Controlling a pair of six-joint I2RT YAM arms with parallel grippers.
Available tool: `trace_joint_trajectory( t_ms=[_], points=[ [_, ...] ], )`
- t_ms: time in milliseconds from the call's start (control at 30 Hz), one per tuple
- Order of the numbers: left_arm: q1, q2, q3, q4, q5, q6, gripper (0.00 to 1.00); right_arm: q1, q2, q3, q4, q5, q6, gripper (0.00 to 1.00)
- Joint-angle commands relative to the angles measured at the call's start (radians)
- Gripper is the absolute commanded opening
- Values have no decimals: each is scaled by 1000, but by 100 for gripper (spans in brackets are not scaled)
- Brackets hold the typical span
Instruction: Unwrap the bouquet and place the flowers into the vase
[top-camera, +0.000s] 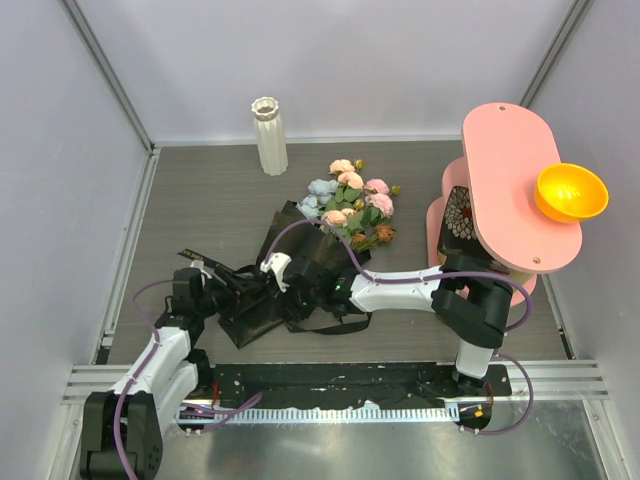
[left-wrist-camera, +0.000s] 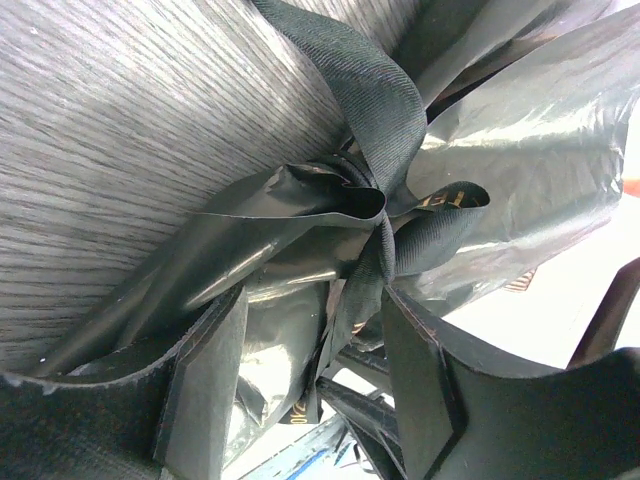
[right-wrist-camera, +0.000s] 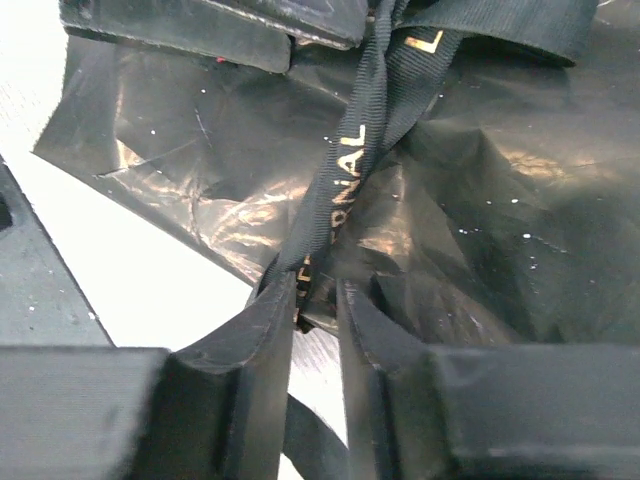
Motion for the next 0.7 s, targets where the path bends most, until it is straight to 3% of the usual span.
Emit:
trace_joint_trajectory(
  t_ms=[0,100,233,433,667],
  points=[
    [-3,-13,-14,43,12,-10,59,14,-22,24,54,-12,-4,24],
    [-3,-33,-26,31,-6,-15,58,14,-23,45,38,-13,-7,15],
    [-3,-70,-37,11,-26,-16,58,13,-52,2,98,-140,20,1],
    [-5,-73,-35,5,-33,-16,58,13,-111,-55,170,-217,78,1],
    [-3,-59,-37,3,-34,-13,57,14,-183,-71,166,-188,97,1]
  ],
)
